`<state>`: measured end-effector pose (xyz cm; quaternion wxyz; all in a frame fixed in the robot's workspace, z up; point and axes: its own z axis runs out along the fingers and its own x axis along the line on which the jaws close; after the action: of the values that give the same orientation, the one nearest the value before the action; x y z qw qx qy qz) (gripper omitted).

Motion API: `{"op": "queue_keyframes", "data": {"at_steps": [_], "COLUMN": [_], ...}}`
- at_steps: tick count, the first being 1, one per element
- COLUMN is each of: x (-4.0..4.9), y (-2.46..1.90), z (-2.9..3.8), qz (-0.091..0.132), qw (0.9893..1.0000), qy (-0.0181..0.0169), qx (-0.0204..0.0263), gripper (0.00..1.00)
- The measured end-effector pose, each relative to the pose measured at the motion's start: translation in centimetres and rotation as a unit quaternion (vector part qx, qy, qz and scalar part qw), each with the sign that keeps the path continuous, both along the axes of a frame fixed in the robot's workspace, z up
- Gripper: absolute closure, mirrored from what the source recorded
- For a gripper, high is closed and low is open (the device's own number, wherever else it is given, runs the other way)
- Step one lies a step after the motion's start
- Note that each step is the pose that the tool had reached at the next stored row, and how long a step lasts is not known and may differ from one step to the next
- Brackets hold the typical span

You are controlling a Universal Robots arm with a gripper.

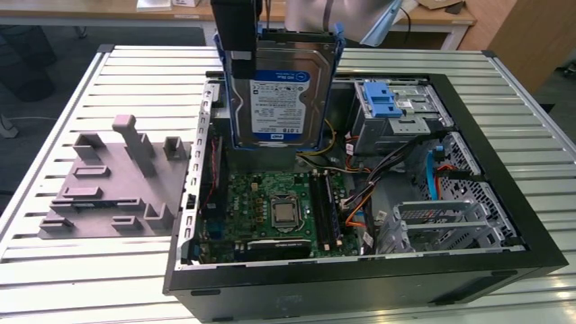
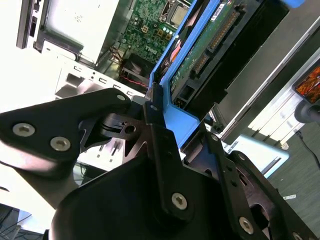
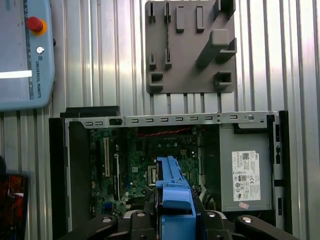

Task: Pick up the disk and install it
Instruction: 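Pick up the disk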

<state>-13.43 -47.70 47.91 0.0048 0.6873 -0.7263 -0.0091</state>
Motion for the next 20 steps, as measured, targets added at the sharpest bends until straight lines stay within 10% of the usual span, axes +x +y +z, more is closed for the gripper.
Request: {"op": "queue_keyframes", "data": {"at_steps": [20], "x": [1.73], "y": [0.00], "z": [0.00], "qz": [0.000], "qw": [1.0000], "qy": [0.0000], "qx": [0.0000], "gripper": [0.63]}}
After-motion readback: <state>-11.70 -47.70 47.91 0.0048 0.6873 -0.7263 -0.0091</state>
